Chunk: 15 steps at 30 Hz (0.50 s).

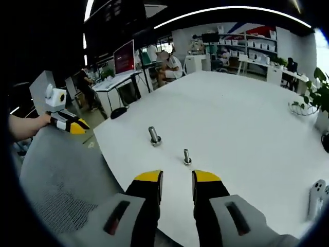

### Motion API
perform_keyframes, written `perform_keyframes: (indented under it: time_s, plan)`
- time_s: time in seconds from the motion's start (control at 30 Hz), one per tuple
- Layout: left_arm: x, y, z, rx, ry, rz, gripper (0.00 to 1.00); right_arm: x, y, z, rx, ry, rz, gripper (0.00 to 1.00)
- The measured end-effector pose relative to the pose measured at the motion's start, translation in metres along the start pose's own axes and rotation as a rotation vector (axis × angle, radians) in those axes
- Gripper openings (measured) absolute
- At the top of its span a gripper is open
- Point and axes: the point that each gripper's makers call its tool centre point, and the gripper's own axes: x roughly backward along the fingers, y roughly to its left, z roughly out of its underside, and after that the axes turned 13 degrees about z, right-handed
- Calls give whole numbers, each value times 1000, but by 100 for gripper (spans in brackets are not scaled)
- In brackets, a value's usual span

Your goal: Place the washer onto the threaded stud by aligning its center hole with the stud, sliding it down to the base, and recovering from edge contact or off-axis alignment until the washer reaches the visible bottom stop.

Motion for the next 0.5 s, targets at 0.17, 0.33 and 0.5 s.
perform_keyframes:
  time_s: [0.17,0.33,0.5]
  plan:
    - [0,0,1,0,5,-1,16,18,5,-8,-65,-43,-6,26]
    - [0,1,0,3,-1,-4,17,37,16,-17,-102,-78,-22,27]
    - [1,0,-1,1,-6,-4,17,49,28,-17,-114,-90,-38,27]
